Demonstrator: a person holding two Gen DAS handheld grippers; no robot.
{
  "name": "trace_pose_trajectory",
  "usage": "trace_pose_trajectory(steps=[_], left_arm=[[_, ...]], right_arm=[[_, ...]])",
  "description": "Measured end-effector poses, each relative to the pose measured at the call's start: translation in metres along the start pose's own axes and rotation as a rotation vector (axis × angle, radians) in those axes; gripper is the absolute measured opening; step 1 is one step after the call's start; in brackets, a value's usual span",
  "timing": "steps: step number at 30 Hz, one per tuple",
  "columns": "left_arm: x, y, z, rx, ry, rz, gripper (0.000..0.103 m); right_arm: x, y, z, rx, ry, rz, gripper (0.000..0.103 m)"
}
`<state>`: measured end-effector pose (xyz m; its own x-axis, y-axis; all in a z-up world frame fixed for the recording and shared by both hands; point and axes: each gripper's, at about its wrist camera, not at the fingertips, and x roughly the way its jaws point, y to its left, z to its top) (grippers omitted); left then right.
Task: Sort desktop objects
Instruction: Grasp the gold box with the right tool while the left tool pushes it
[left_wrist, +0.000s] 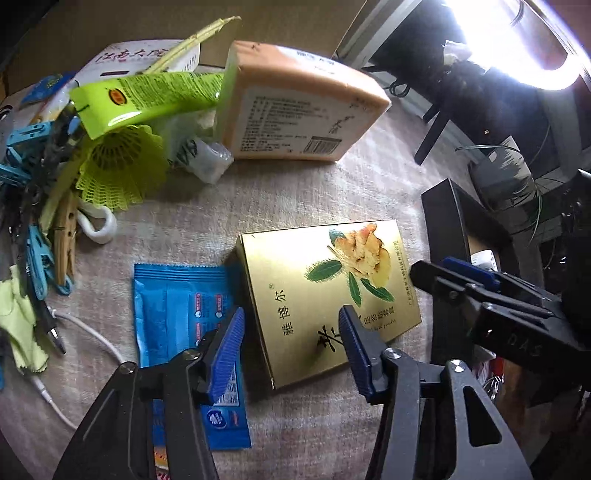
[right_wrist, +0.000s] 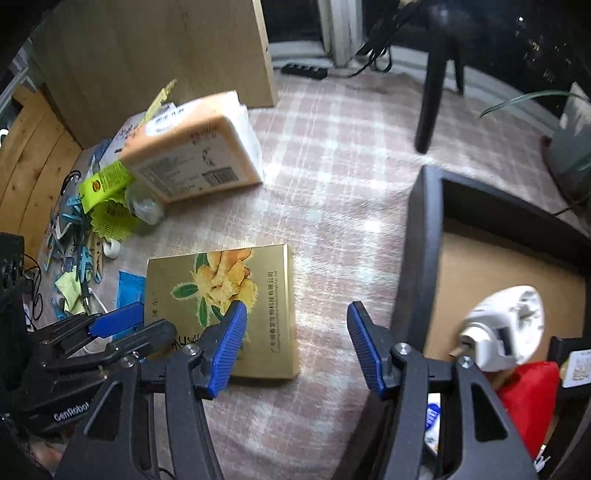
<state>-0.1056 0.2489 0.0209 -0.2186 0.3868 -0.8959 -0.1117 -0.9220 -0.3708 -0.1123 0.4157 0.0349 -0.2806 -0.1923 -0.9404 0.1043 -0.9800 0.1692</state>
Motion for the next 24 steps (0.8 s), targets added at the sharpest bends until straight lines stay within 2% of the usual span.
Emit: trace_pose_trajectory(steps=[10, 15, 24], left_arm=[[0.005, -0.003, 0.001, 0.013, 0.013, -0.007, 0.052], [0.006, -0.008, 0.001, 0.035, 0.022, -0.012, 0.052], [0.005, -0.009, 0.001, 0.032, 0.029, -0.024, 0.053]], right_arm=[[0.019, 0.001, 0.001, 0.021, 0.047, 0.047, 0.054], [0.022, 0.002, 0.001, 0.038, 0.063, 0.096, 0.045], [0.020, 0.013, 0.004, 0.047, 0.054, 0.068, 0.044]])
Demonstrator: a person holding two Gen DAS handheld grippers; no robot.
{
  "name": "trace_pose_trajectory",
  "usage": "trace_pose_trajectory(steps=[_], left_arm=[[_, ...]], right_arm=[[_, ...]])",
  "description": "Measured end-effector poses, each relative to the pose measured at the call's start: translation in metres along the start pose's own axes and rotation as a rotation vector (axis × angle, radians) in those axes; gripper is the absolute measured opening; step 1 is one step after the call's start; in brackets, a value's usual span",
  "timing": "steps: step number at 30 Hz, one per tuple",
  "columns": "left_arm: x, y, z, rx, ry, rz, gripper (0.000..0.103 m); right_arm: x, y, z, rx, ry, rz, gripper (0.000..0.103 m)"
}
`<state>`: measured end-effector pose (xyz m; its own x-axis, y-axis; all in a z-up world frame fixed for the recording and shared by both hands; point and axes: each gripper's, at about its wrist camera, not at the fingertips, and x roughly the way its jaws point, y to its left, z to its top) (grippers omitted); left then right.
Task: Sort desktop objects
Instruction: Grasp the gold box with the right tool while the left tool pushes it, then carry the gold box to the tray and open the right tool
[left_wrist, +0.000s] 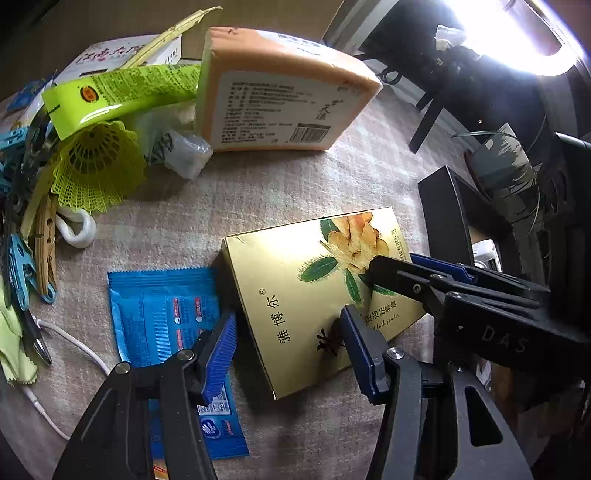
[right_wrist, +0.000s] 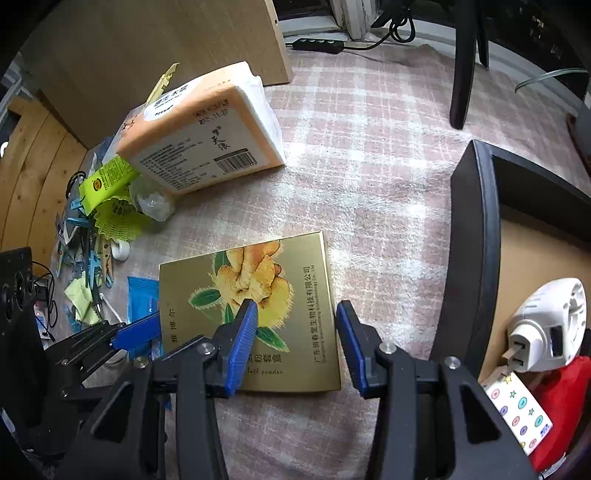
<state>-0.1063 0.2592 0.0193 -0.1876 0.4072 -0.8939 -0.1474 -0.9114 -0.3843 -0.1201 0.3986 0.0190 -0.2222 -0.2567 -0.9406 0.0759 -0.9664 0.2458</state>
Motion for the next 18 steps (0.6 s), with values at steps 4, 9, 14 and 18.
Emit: trace_pose_trajectory(steps=[4, 9, 14, 18], left_arm=[[-0.012, -0.003, -0.001, -0.012, -0.029, -0.025, 0.053], [-0.029, -0.026, 0.002, 0.034, -0.072, -0.037, 0.053], [-0.039, -0.064, 0.011, 0.106, -0.089, -0.059, 0.053], [-0.036, -0.100, 0.019, 0.164, -0.096, -0.077, 0.053]], right_arm=[[-0.015, 0.004, -0.005, -0.012, -0.034, -0.008, 0.044], [-0.047, 0.000, -0.007, -0.009, -0.099, -0.024, 0.044], [-0.079, -0.025, -0.008, 0.017, -0.158, -0.045, 0.044], [-0.099, -0.050, -0.013, 0.056, -0.196, -0.065, 0.044]])
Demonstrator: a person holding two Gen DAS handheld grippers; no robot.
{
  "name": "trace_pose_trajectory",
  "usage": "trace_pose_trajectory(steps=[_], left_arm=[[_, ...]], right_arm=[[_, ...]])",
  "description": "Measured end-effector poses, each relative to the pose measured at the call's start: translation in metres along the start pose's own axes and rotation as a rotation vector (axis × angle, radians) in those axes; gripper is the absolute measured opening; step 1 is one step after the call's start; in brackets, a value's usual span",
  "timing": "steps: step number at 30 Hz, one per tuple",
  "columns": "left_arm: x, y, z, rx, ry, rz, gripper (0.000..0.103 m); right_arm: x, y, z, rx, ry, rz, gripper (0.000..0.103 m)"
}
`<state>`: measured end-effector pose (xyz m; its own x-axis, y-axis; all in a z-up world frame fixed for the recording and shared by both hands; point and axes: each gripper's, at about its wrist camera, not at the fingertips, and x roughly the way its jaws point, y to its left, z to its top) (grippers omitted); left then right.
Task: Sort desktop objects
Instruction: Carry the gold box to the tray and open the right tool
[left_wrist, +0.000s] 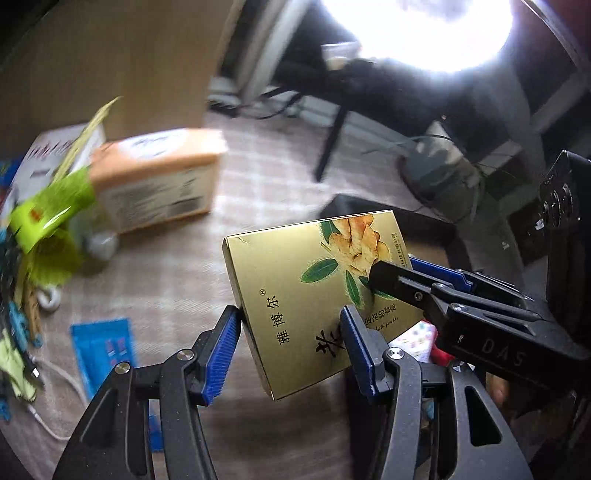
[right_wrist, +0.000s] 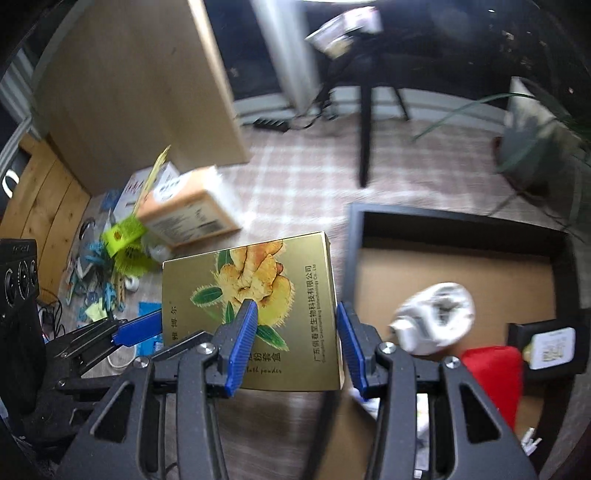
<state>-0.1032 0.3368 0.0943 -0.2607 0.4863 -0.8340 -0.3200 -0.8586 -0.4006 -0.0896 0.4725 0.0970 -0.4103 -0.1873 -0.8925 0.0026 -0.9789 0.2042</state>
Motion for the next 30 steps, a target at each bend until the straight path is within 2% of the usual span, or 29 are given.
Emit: trace_pose_trajectory(steps=[10, 19, 27, 30], left_arm=[[0.034, -0.106, 0.028, 0.183, 0.020, -0.058, 0.053], [0.071, -0.186, 0.041, 0.321, 0.036, -0.072, 0.053], [0.082, -0.215, 0.037, 0.422, 0.040, -0.051, 0.053], [0.075, -0.213, 0.032, 0.449, 0.023, -0.026, 0.057]], right_arm=[[-0.060, -0.102, -0.008, 0.159, -0.083, -0.080, 0.044], [-0.086, -0.184, -0.014, 0.291, -0.116, -0.130, 0.044], [-0.095, -0.206, -0.018, 0.291, -0.126, -0.167, 0.045], [-0.102, -0.199, -0.021, 0.259, -0.164, -0.226, 0.051]])
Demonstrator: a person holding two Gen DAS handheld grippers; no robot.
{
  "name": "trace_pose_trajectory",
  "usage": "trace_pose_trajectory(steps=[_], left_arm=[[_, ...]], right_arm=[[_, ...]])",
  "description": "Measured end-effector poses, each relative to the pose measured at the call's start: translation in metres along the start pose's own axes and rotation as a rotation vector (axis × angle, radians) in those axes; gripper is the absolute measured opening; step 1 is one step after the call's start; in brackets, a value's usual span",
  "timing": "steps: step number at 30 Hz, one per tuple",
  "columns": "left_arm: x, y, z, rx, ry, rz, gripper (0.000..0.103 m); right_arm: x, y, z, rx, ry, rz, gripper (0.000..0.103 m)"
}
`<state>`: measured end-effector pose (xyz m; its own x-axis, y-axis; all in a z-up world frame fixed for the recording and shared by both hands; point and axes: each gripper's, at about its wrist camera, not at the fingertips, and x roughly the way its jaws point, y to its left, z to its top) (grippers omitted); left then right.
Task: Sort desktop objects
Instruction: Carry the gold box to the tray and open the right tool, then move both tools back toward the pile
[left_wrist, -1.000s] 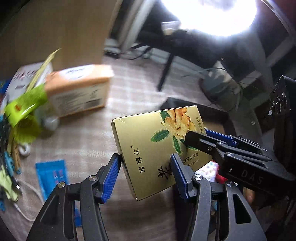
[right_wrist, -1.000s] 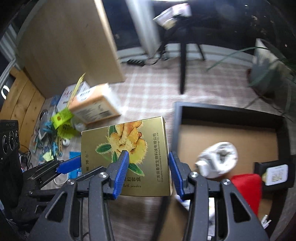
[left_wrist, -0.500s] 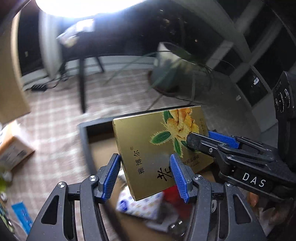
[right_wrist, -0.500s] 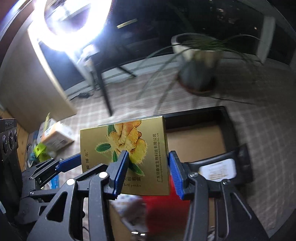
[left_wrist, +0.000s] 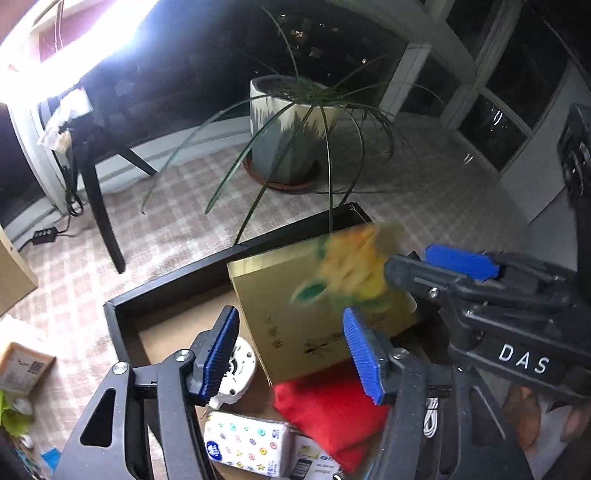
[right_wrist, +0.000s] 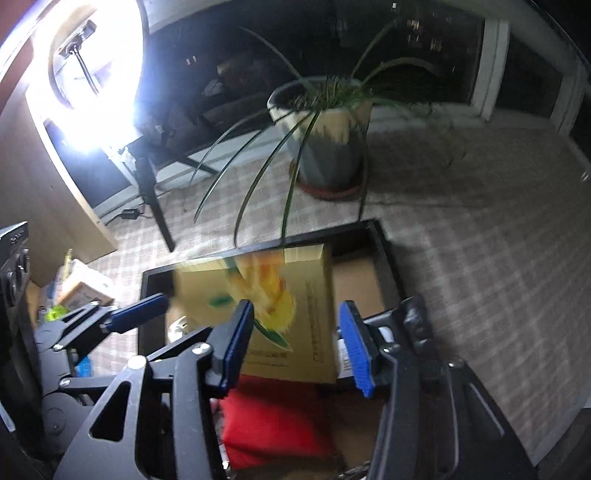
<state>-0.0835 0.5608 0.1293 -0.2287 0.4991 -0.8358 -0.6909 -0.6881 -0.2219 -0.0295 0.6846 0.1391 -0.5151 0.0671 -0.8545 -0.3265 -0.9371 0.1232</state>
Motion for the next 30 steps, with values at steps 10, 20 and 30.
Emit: trace_pose_trajectory(steps=[10, 20, 30], left_arm=[[-0.038, 0.020, -0.015, -0.029, -0.050, 0.032, 0.057], [-0.104, 0.074, -0.053, -0.118, -0.088, 0.082, 0.057], [-0.196, 0.141, -0.109, -0.202, -0.169, 0.180, 0.057]], right_arm=[[-0.031, 0.031, -0.003, -0.076, -0.067, -0.013, 0.053], [-0.071, 0.082, -0.022, -0.155, -0.105, 0.014, 0.053], [-0.102, 0.139, -0.039, -0.224, -0.117, 0.128, 0.053]])
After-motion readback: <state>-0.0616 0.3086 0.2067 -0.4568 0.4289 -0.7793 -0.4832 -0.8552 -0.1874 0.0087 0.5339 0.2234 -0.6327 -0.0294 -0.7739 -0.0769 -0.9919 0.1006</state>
